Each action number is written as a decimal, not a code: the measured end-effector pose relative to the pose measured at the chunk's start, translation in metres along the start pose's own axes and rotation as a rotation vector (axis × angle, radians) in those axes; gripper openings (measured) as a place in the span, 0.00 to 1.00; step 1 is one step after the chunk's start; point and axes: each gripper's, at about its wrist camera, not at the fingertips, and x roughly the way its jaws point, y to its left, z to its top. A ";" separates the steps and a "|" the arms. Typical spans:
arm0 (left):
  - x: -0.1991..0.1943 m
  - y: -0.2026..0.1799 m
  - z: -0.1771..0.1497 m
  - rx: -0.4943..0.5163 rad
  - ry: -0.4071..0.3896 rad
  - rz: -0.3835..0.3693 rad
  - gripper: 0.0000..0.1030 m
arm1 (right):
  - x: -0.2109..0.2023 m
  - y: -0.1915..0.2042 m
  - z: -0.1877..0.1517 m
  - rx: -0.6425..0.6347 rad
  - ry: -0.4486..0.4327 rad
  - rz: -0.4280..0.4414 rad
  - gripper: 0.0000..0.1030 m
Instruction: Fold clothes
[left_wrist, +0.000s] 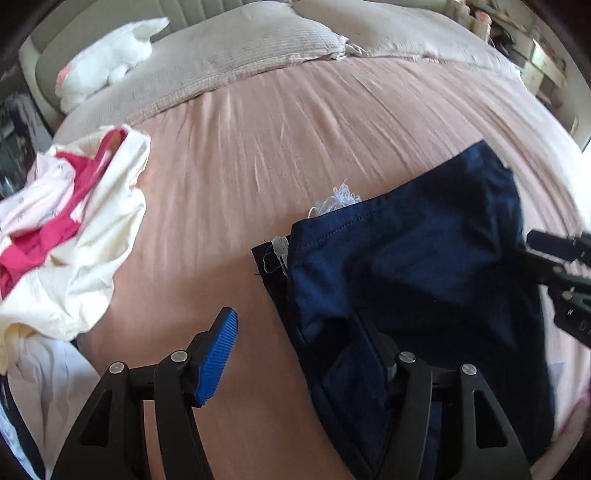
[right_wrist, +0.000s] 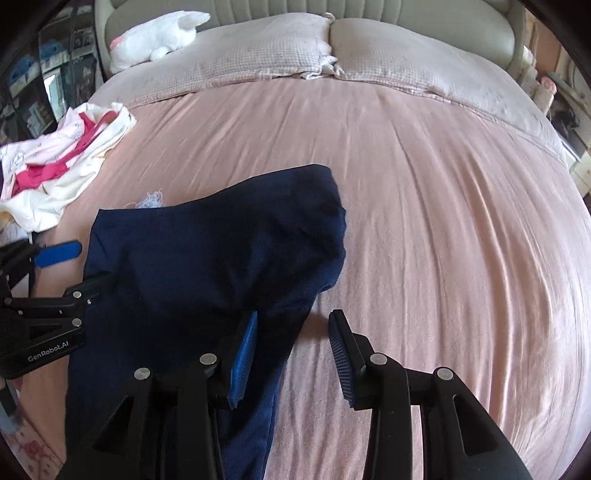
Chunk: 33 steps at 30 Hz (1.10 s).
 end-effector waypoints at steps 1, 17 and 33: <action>-0.013 0.001 0.000 -0.029 0.003 -0.037 0.59 | -0.010 -0.003 -0.003 0.024 -0.003 0.027 0.38; -0.029 -0.056 -0.079 -0.039 0.174 -0.083 0.61 | -0.032 0.001 -0.090 0.062 0.249 0.068 0.40; -0.025 -0.041 -0.116 -0.236 0.301 -0.066 0.61 | -0.037 0.009 -0.127 0.046 0.228 0.126 0.60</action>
